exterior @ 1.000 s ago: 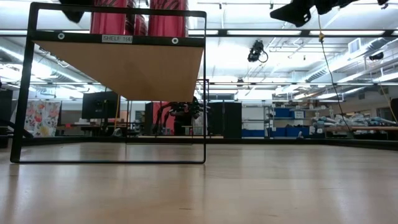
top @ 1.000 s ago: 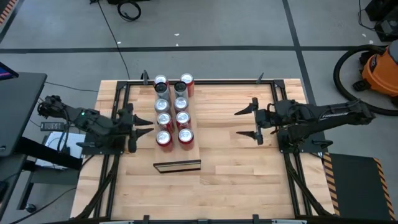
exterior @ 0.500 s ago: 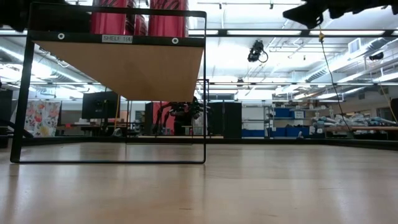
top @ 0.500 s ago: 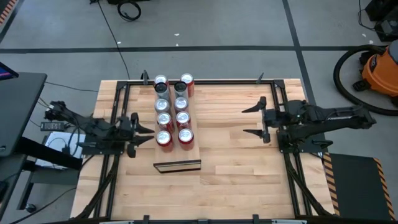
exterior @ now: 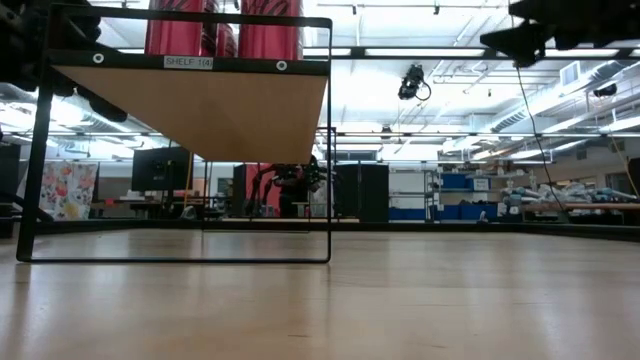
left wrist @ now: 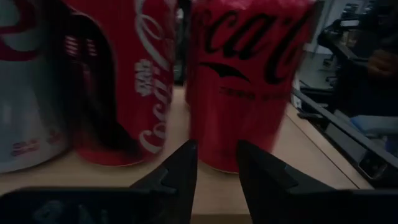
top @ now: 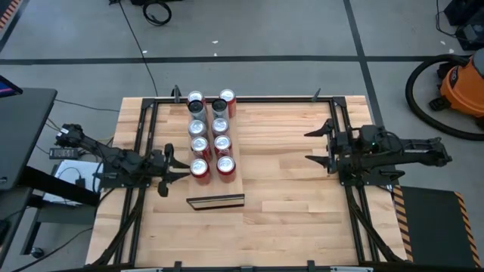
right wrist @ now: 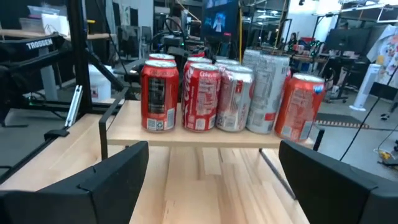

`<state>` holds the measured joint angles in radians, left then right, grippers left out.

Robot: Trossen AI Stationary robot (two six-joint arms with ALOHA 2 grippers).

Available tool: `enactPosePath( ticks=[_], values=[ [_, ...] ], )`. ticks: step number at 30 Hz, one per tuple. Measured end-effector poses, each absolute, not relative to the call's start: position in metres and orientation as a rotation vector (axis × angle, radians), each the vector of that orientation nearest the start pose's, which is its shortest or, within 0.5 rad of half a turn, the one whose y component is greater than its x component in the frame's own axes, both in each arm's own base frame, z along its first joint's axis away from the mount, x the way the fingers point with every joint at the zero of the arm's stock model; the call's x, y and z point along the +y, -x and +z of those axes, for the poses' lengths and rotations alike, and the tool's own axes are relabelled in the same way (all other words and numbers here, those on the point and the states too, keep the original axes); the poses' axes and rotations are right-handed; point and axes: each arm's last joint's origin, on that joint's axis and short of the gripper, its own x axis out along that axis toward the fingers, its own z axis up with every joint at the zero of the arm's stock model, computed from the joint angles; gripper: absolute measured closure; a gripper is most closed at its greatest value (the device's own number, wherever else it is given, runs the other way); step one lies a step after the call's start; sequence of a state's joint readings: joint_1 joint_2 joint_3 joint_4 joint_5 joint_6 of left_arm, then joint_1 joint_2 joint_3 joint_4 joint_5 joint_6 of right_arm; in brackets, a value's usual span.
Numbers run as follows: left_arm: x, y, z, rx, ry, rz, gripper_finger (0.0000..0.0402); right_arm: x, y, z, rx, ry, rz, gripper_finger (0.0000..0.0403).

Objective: Place canned beverage on shelf
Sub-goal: Return to Home Position

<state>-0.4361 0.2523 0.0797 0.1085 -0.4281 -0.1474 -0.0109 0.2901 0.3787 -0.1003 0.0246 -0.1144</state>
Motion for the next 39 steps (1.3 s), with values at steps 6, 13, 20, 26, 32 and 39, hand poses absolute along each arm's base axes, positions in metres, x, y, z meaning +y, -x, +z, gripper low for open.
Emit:
enactPosePath(
  ticks=[6,13,20,26,32,39],
  values=[
    [-0.036,-0.105,0.178,0.066,0.072,-0.036,0.0281,-0.002,-0.099,0.239,-0.068,0.057,-0.029,0.0033],
    [-0.036,-0.105,0.178,0.064,0.041,-0.037,0.0281,-0.001,-0.096,0.218,-0.139,0.009,-0.023,0.0045],
    [-0.037,-0.106,0.164,0.043,0.06,-0.036,0.0281,-0.002,-0.09,0.213,-0.165,-0.017,-0.032,0.0051],
    [-0.037,-0.105,0.164,0.043,0.06,-0.034,0.0281,-0.002,-0.086,0.214,-0.161,-0.006,-0.047,0.0051],
    [-0.037,-0.106,0.161,0.069,0.053,-0.035,0.0281,-0.002,-0.09,0.202,-0.141,-0.027,-0.05,0.0051],
    [-0.037,-0.106,0.161,0.072,0.052,-0.034,0.0281,-0.005,-0.097,0.177,-0.125,-0.085,-0.135,0.0051]
  ],
)
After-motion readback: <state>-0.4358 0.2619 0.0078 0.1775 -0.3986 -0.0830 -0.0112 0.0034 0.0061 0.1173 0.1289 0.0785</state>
